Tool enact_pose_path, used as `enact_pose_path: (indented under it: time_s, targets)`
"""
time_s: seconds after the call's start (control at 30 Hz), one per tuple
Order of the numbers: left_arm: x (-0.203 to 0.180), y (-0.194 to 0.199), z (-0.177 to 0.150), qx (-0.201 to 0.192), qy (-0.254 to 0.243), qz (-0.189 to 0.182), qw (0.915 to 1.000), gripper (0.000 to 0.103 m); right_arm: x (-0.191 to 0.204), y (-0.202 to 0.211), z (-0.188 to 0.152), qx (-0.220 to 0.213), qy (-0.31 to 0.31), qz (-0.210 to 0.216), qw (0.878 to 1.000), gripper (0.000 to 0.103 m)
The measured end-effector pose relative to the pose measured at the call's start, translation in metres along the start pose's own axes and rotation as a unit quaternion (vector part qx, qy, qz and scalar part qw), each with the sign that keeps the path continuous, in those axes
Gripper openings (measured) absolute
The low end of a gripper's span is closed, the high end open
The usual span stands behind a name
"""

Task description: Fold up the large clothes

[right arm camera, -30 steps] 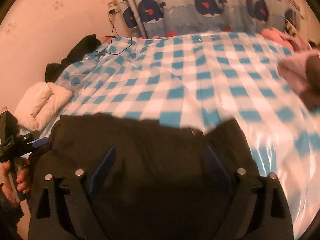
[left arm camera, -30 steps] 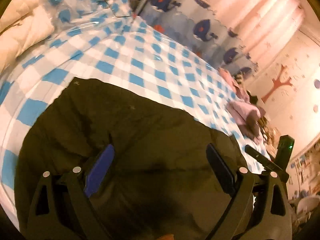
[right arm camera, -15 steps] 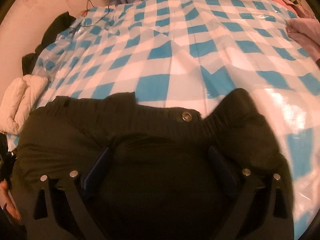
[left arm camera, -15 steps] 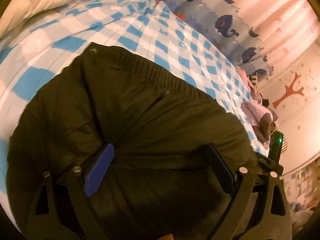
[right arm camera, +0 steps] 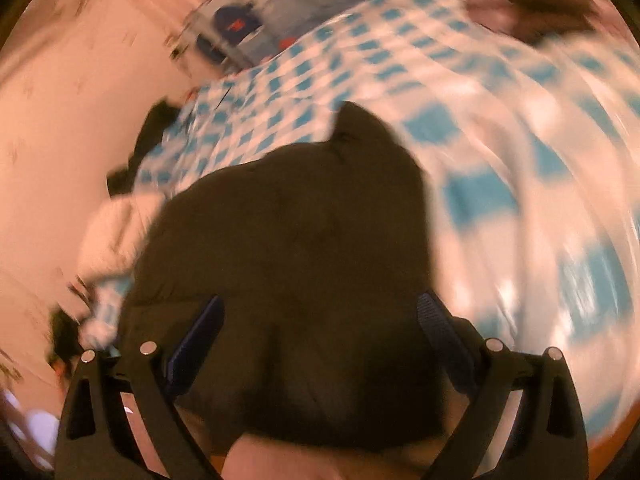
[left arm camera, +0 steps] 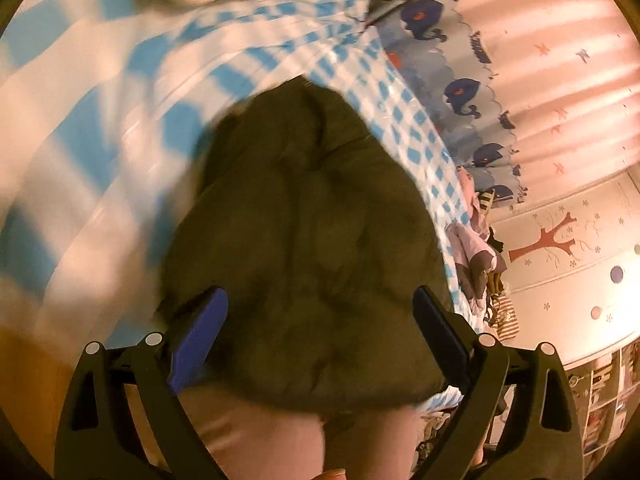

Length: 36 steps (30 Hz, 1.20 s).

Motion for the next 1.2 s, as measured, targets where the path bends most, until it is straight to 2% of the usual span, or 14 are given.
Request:
enact_pose_path:
  time_s: [0.1,0.2,0.33,0.5,0.63,0.77,0.8,0.83,0.9,0.93,1.0,1.03,1.13,1.2]
  targets:
    - [0.018,0.009,-0.018,0.008,0.04,-0.009,0.9991,0.09,-0.029,0.02,-0.015,0.0,-0.055,-0.001,0.999,0.093]
    - [0.037,0.012,-0.032,0.011,0.076,-0.002,0.997,0.09,-0.048,0.032,-0.031,0.007,-0.123,0.026,0.992,0.093]
    - [0.048,0.005,-0.043,0.015,0.114,-0.018,0.9932,0.09,-0.046,0.027,-0.044,0.024,-0.176,0.083,0.981,0.093]
    - [0.048,-0.016,-0.05,0.025,0.143,-0.031,0.989,0.09,-0.029,0.007,-0.047,0.036,-0.213,0.134,0.967,0.093]
    - [0.035,-0.037,-0.049,0.033,0.146,-0.041,0.9879,0.09,-0.018,-0.011,-0.04,0.035,-0.234,0.154,0.959,0.093]
    - [0.029,-0.055,-0.047,0.04,0.137,-0.021,0.9895,0.09,-0.006,-0.026,-0.03,0.029,-0.222,0.151,0.963,0.093]
    - [0.029,-0.059,-0.044,0.036,0.145,-0.022,0.9886,0.089,-0.004,-0.031,-0.027,0.026,-0.217,0.149,0.964,0.09]
    - [0.027,-0.062,-0.04,0.031,0.148,-0.026,0.9882,0.08,-0.001,-0.034,-0.021,0.021,-0.21,0.143,0.967,0.087]
    - [0.019,-0.07,-0.024,0.014,0.136,-0.025,0.9903,0.059,0.002,-0.044,0.0,0.011,-0.191,0.127,0.973,0.045]
    - [0.012,-0.073,-0.014,0.005,0.124,-0.032,0.9918,0.046,0.002,-0.048,0.009,0.008,-0.188,0.122,0.975,0.041]
    - [-0.006,-0.075,0.006,-0.019,0.093,-0.046,0.9944,0.031,0.007,-0.056,0.031,-0.003,-0.178,0.118,0.977,0.03]
    - [-0.019,-0.073,0.016,-0.037,0.075,-0.06,0.9947,0.028,0.013,-0.059,0.048,-0.016,-0.169,0.115,0.979,0.029]
    - [-0.046,-0.059,0.036,-0.076,0.039,-0.105,0.9908,0.023,0.029,-0.051,0.07,-0.045,-0.149,0.131,0.979,0.026]
    - [-0.049,-0.051,0.037,-0.084,0.025,-0.121,0.9888,0.021,0.03,-0.044,0.067,-0.048,-0.136,0.134,0.98,0.026]
Point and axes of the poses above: each gripper's, at about its wrist camera, not at the fingertips, and y roughly against the way its jaws point, x to its left, z to its top, the point moved 9 cm from there along -y, roughly the way its jaws point, and after that the axes turned 11 degrees about -x, right-handed, at the moved point
